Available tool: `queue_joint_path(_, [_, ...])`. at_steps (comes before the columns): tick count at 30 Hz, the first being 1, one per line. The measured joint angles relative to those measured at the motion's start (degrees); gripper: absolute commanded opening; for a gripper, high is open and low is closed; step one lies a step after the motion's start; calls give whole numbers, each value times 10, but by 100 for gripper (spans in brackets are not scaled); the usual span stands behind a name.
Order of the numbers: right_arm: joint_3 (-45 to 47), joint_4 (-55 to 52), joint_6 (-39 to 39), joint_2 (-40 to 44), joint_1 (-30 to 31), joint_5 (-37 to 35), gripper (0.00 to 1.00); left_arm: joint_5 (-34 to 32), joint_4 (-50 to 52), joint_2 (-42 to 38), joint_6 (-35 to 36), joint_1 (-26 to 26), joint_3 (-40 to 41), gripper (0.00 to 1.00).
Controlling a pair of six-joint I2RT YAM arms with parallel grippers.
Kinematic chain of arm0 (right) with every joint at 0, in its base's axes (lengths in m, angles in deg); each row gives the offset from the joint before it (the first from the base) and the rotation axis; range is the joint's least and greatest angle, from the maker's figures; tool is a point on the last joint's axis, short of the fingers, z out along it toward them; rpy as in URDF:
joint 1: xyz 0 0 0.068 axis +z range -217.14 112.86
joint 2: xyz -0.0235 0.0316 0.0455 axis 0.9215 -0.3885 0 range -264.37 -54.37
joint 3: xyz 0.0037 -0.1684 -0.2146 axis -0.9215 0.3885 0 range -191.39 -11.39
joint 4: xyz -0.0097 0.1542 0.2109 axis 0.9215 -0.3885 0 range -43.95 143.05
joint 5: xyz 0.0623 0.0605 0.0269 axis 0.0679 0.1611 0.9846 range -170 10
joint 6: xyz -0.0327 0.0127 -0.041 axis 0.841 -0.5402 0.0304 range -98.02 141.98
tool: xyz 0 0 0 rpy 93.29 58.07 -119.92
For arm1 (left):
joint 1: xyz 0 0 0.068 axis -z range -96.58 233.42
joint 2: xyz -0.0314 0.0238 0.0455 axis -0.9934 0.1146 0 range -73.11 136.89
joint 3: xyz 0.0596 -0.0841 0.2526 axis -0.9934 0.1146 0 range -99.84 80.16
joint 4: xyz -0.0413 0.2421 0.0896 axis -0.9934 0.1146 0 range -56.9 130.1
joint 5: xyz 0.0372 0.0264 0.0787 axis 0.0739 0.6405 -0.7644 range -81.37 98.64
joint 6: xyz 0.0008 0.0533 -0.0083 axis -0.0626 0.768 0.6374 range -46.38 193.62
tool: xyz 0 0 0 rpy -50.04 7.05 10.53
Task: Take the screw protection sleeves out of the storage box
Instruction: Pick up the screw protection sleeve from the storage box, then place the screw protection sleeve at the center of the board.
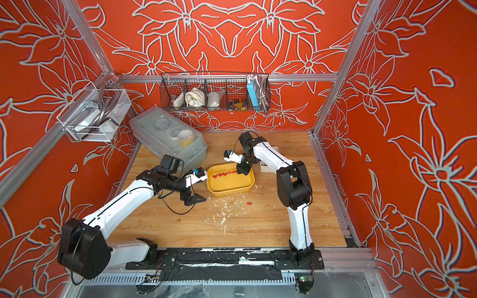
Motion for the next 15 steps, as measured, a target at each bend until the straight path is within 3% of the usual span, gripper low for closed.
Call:
queue_joint_path(5, [49,-23,2,77,-15,67,0,5,3,0,-1,0,0,98])
queue_joint_path(15, [258,-50,31,242,-7,139,0,13,9,0,-1,0,0,98])
